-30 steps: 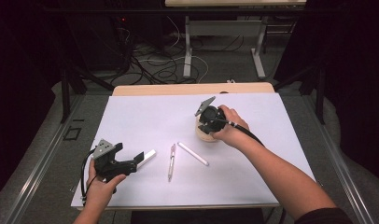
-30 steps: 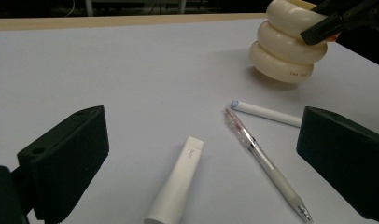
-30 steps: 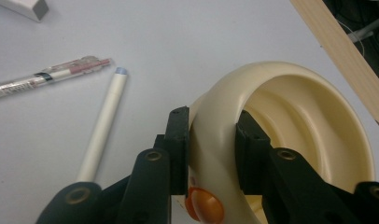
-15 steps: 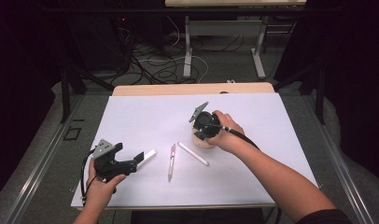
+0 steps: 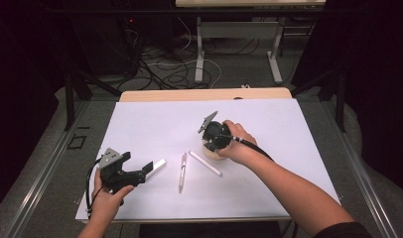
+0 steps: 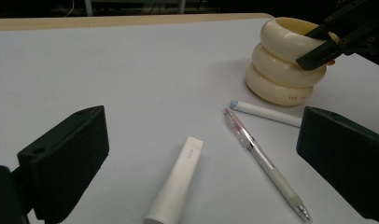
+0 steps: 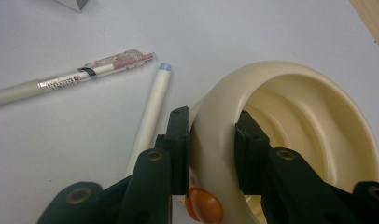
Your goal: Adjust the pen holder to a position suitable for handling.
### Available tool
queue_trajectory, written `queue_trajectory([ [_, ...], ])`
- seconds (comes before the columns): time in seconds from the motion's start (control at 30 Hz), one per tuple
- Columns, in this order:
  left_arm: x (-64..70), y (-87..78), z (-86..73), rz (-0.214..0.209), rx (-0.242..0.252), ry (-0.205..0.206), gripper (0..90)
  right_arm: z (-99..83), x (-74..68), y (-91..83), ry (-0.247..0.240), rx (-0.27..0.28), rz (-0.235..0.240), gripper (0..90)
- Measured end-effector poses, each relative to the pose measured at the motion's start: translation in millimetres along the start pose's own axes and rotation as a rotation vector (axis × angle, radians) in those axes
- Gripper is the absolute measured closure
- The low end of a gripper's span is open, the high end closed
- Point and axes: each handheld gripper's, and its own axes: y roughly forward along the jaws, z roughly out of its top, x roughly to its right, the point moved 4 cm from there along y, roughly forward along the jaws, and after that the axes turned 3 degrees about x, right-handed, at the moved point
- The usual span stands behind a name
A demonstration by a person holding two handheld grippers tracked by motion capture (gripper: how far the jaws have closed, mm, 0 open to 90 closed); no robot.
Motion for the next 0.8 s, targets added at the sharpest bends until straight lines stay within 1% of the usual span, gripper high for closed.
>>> queue_trajectory([
  [0.27, -0.1, 0.1, -0.1, -0.001, -0.001, -0.001, 2.4, 0.3, -1.5, 1.4, 0.008, -0.002, 0.010, 71.3],
  [0.5, -0.1, 0.0, -0.2, 0.000, -0.001, -0.002, 2.4, -0.2, -3.0, 3.2, 0.017, 0.004, 0.029, 71.5],
  [0.53, -0.1, 0.1, -0.2, -0.001, -0.001, -0.002, 2.4, -0.6, -2.9, 3.4, 0.020, 0.006, 0.041, 70.5],
  [0.6, 0.0, 0.1, -0.2, -0.001, -0.002, -0.002, 2.5, -0.8, -2.8, 3.5, 0.024, 0.009, 0.044, 69.3],
  [0.63, 0.1, 0.1, -0.2, -0.001, -0.002, -0.002, 2.5, 0.0, -2.3, 2.8, 0.027, 0.026, 0.045, 66.9],
  [0.73, 0.2, 0.1, -0.2, -0.001, -0.002, -0.002, 2.5, 1.1, -2.1, 1.1, 0.039, 0.038, 0.042, 65.8],
  [0.8, 0.3, 0.1, -0.2, -0.001, -0.002, -0.002, 2.5, 1.5, -1.3, 0.1, 0.035, 0.047, 0.041, 64.4],
])
